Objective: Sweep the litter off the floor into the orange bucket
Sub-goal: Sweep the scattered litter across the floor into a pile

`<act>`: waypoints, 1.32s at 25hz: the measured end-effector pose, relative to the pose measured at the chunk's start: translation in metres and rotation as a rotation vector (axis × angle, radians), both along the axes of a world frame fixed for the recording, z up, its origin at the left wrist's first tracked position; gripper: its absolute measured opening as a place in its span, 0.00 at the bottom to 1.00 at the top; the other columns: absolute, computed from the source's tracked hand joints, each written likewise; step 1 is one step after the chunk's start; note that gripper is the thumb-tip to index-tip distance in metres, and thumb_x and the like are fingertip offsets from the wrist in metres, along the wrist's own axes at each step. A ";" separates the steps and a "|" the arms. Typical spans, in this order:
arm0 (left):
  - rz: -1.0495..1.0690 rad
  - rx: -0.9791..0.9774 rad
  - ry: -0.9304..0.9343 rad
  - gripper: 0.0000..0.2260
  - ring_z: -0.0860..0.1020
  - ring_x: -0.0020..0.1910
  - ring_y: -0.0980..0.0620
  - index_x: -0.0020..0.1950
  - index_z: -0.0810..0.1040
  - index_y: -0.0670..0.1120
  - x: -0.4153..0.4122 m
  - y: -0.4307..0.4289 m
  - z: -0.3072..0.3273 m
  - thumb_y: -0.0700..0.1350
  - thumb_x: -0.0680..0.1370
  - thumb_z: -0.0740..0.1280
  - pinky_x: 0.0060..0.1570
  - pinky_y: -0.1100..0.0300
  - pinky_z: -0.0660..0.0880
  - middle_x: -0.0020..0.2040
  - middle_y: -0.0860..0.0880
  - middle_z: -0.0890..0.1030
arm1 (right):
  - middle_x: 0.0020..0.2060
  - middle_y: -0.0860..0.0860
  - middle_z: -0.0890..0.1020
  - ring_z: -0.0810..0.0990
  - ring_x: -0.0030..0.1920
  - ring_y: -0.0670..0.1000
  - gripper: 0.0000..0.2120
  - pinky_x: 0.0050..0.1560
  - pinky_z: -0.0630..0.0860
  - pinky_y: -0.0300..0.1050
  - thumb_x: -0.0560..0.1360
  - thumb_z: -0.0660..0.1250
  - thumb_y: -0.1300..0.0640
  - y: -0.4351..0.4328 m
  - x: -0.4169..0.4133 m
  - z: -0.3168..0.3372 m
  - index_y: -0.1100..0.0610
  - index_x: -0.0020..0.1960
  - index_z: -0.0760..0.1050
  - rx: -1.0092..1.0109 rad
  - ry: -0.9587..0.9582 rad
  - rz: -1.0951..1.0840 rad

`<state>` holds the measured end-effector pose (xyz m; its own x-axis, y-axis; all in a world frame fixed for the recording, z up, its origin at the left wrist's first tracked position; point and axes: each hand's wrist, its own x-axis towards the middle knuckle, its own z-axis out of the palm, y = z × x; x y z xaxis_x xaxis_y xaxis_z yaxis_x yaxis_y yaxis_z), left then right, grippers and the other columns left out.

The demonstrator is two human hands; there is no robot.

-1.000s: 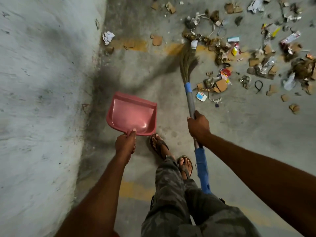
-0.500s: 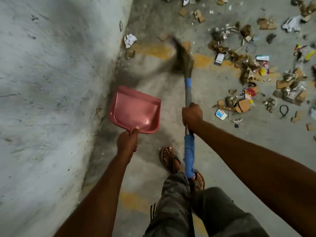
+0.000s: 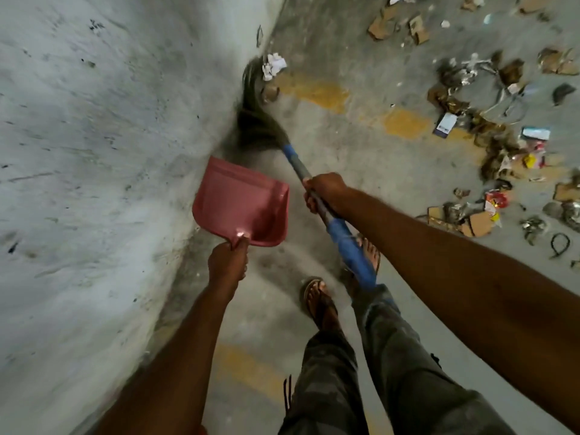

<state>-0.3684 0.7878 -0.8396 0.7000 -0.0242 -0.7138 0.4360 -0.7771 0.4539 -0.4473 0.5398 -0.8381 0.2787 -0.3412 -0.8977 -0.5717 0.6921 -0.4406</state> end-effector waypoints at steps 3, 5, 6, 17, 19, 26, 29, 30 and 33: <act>0.003 0.002 0.015 0.19 0.72 0.24 0.51 0.39 0.79 0.43 0.003 -0.022 -0.009 0.57 0.79 0.71 0.26 0.61 0.69 0.28 0.48 0.76 | 0.31 0.58 0.76 0.75 0.23 0.54 0.06 0.26 0.73 0.45 0.80 0.63 0.61 -0.009 0.017 -0.001 0.62 0.46 0.74 -0.176 0.032 -0.125; 0.006 -0.008 0.025 0.19 0.73 0.25 0.50 0.39 0.79 0.43 0.002 -0.038 -0.010 0.58 0.79 0.71 0.27 0.59 0.70 0.28 0.48 0.76 | 0.32 0.55 0.76 0.74 0.25 0.53 0.04 0.27 0.74 0.46 0.82 0.62 0.59 0.000 0.009 0.017 0.56 0.51 0.75 -0.266 -0.026 -0.161; -0.007 -0.011 0.030 0.20 0.74 0.27 0.48 0.39 0.80 0.43 0.001 -0.046 -0.010 0.58 0.79 0.71 0.28 0.58 0.71 0.29 0.48 0.77 | 0.32 0.53 0.76 0.74 0.25 0.52 0.05 0.26 0.75 0.46 0.82 0.61 0.58 0.003 0.002 0.028 0.51 0.51 0.75 -0.269 -0.060 -0.168; -0.156 -0.052 -0.030 0.21 0.73 0.25 0.49 0.34 0.76 0.45 0.028 -0.144 -0.011 0.58 0.80 0.69 0.29 0.58 0.70 0.28 0.47 0.77 | 0.37 0.60 0.80 0.79 0.28 0.58 0.09 0.28 0.78 0.48 0.79 0.64 0.57 -0.155 0.054 -0.048 0.63 0.54 0.75 -0.298 0.151 -0.105; -0.155 -0.062 -0.026 0.21 0.73 0.25 0.50 0.35 0.76 0.45 0.025 -0.156 -0.015 0.58 0.80 0.69 0.28 0.60 0.70 0.29 0.47 0.77 | 0.42 0.59 0.82 0.83 0.36 0.62 0.16 0.36 0.83 0.55 0.77 0.62 0.52 -0.155 0.044 -0.043 0.59 0.60 0.74 -0.453 0.194 -0.066; -0.167 -0.060 0.039 0.20 0.73 0.25 0.49 0.36 0.79 0.44 -0.006 -0.162 -0.007 0.57 0.80 0.70 0.29 0.59 0.70 0.26 0.49 0.76 | 0.34 0.56 0.77 0.75 0.26 0.53 0.01 0.25 0.73 0.43 0.81 0.66 0.59 -0.129 -0.075 -0.009 0.55 0.52 0.74 -0.235 0.146 0.148; -0.193 -0.076 0.058 0.20 0.72 0.24 0.50 0.37 0.79 0.43 -0.019 -0.165 0.006 0.57 0.80 0.71 0.27 0.60 0.68 0.26 0.49 0.76 | 0.34 0.56 0.78 0.77 0.26 0.56 0.10 0.27 0.77 0.46 0.80 0.66 0.59 -0.152 -0.109 -0.021 0.64 0.56 0.78 -0.303 0.335 0.025; -0.212 -0.085 0.061 0.20 0.72 0.24 0.50 0.37 0.78 0.43 -0.025 -0.165 0.010 0.58 0.79 0.71 0.27 0.60 0.68 0.26 0.48 0.76 | 0.36 0.57 0.79 0.80 0.28 0.58 0.12 0.29 0.80 0.50 0.80 0.65 0.57 -0.156 -0.117 -0.019 0.63 0.59 0.77 -0.384 0.381 0.002; -0.273 -0.112 0.041 0.22 0.72 0.23 0.49 0.36 0.78 0.43 -0.038 -0.163 0.022 0.59 0.79 0.71 0.27 0.61 0.68 0.27 0.48 0.76 | 0.39 0.57 0.79 0.81 0.32 0.60 0.12 0.34 0.83 0.54 0.81 0.63 0.55 -0.150 -0.140 0.007 0.60 0.60 0.76 -0.497 0.364 -0.108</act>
<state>-0.4061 0.6252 -0.8171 0.6274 -0.2875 -0.7237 0.2377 -0.8143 0.5296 -0.5870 0.3894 -0.8307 -0.0742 -0.7519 -0.6550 -0.6843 0.5162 -0.5151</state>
